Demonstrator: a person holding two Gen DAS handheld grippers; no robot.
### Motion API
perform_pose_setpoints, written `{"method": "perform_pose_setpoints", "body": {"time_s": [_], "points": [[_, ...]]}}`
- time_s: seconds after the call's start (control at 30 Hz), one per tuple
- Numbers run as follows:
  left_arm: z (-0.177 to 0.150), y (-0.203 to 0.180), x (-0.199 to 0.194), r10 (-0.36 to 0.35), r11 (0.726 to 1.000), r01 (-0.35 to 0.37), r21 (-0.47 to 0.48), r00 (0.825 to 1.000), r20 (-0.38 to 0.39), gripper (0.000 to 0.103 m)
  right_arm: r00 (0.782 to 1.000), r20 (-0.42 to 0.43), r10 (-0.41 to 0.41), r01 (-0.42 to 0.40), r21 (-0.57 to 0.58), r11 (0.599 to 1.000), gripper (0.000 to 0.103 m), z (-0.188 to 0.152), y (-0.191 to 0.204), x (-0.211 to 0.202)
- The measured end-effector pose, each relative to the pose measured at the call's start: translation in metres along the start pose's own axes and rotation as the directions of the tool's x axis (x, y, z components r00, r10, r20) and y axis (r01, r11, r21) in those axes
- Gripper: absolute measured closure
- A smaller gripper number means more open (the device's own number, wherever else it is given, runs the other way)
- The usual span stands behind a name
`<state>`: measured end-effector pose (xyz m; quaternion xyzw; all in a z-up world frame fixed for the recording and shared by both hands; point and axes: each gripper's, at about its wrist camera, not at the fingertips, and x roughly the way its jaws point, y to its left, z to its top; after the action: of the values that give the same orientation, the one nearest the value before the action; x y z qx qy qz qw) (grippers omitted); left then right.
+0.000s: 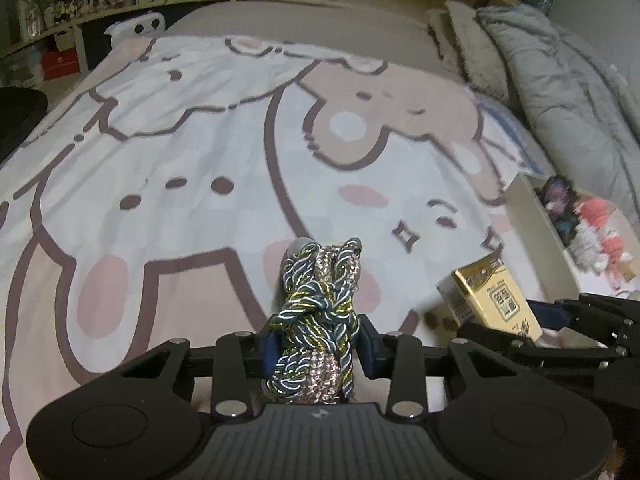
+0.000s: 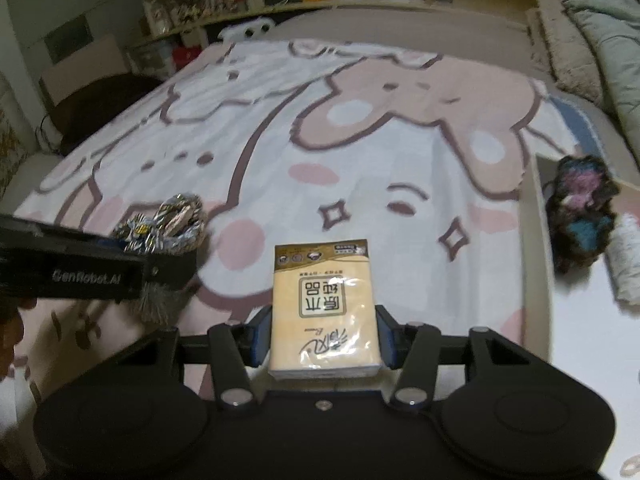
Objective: Organize objects
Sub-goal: 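Carry rope and tissue pack into the tray and open both tools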
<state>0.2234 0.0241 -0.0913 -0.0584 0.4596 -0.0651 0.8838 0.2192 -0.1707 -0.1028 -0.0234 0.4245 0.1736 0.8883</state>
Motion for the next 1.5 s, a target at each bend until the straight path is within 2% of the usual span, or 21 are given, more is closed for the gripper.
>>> {"method": "perform_pose_setpoints", "body": {"time_s": [0.27, 0.5, 0.8, 1.13, 1.5], "points": [[0.008, -0.008, -0.028, -0.028, 1.000, 0.029, -0.008, 0.996, 0.083, 0.064, 0.994, 0.112, -0.021, 0.017, 0.036, 0.999, 0.050, 0.016, -0.011, -0.036], [0.013, -0.020, -0.048, -0.059, 0.998, 0.059, 0.007, 0.989, 0.139, 0.064, 0.987, 0.160, -0.028, 0.018, 0.065, 0.998, 0.050, 0.023, -0.014, -0.064], [0.010, -0.032, -0.070, -0.074, 0.997, 0.069, 0.032, 0.983, 0.168, 0.064, 0.968, 0.243, -0.067, 0.051, 0.072, 0.996, 0.050, 0.027, -0.019, -0.103], [0.014, -0.064, -0.086, -0.107, 0.993, 0.095, 0.071, 0.975, 0.193, 0.064, 0.960, 0.256, -0.113, 0.088, 0.106, 0.990, 0.050, 0.019, -0.051, -0.139], [0.016, -0.112, -0.074, -0.165, 0.985, 0.151, 0.088, 0.969, 0.183, 0.064, 0.950, 0.247, -0.193, 0.152, 0.174, 0.973, 0.050, 0.001, -0.108, -0.167]]}}
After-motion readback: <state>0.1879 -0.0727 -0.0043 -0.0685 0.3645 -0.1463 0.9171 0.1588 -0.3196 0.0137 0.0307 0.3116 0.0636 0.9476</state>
